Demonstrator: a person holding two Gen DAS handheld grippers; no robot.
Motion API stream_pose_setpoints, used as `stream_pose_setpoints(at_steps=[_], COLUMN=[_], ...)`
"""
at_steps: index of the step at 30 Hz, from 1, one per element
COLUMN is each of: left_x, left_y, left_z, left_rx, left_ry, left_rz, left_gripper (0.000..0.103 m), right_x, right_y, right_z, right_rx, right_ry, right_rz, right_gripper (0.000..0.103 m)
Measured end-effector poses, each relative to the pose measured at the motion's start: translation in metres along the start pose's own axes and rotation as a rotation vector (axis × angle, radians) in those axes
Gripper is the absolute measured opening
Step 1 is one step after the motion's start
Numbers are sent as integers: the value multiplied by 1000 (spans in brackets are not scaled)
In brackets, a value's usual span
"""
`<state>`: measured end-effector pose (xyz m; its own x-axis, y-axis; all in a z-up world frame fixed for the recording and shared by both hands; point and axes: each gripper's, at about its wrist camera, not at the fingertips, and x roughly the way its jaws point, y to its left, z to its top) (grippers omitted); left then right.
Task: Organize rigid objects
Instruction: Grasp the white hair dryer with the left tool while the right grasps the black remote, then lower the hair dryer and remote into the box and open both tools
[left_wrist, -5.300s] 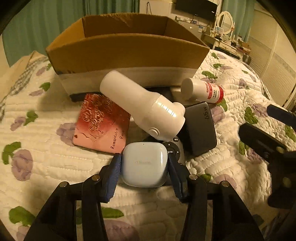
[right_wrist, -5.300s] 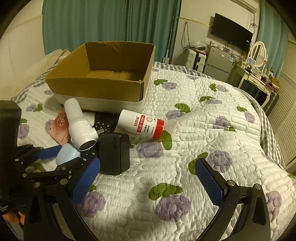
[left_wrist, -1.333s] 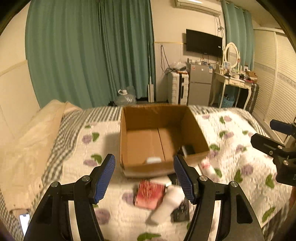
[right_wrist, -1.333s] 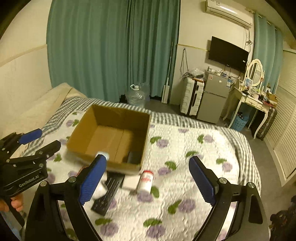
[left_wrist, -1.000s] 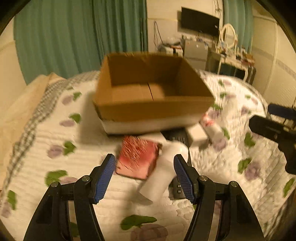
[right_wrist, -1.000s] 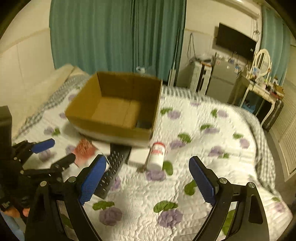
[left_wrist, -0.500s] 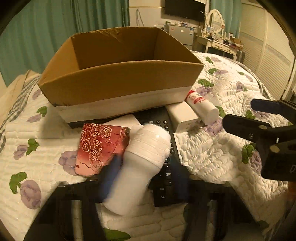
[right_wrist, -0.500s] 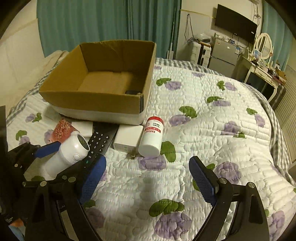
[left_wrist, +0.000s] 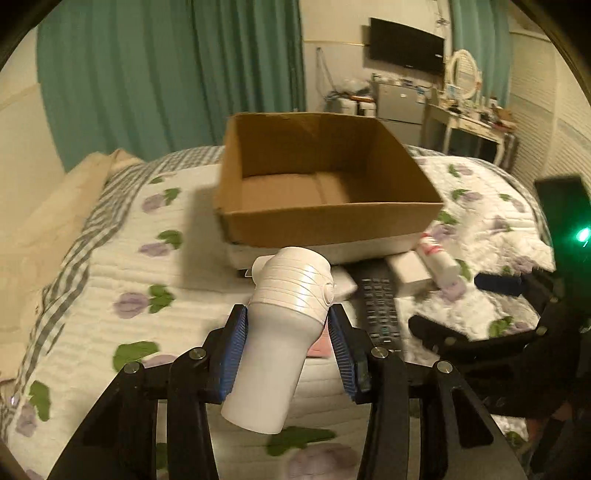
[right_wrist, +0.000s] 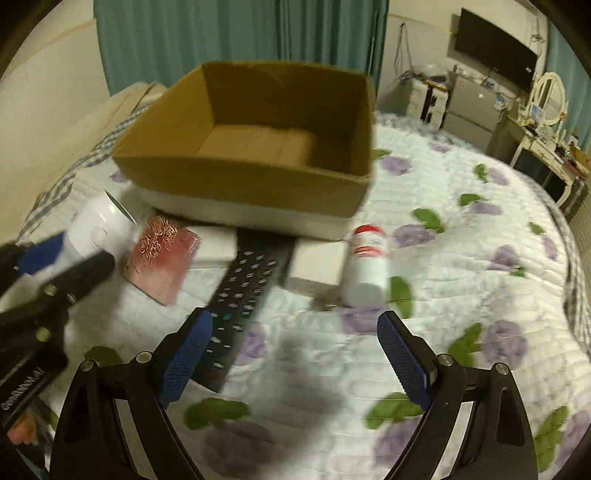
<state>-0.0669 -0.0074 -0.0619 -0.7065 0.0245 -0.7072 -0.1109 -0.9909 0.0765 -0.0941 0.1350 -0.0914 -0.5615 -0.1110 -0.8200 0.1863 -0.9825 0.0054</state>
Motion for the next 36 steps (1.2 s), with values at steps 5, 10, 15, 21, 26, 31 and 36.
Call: stream_pose_setpoints(at_steps=[5,10,15,21,26,31,36], left_x=[10,14,16,13,11,3,-8], left_y=[17,27,29,28,23,17,13], left_z=[-5,-5,-7,-6,-6,-6,-3], left_rx=[-24,-46,-59,-65,-58,-51,-49], left_ry=[21,27,36,35,32,22,3], left_rz=[38,30,18,5,-13,-19,-25], left_gripper=[46,46,46,46,46,46,46], right_x=[33,58,70,40,11,-11,-36], right_y=[17,26,24,19,14,12,14], right_z=[4,4,2,-6,-18,-33,-27], right_rx=[14,28,36,3,-24,-36,-43], right_ry=[64,102,103,37,10,-10,-54], right_rz=[24,21,42,-5,-2,-3,-7], right_gripper=[77,67,55,40,35,29,21])
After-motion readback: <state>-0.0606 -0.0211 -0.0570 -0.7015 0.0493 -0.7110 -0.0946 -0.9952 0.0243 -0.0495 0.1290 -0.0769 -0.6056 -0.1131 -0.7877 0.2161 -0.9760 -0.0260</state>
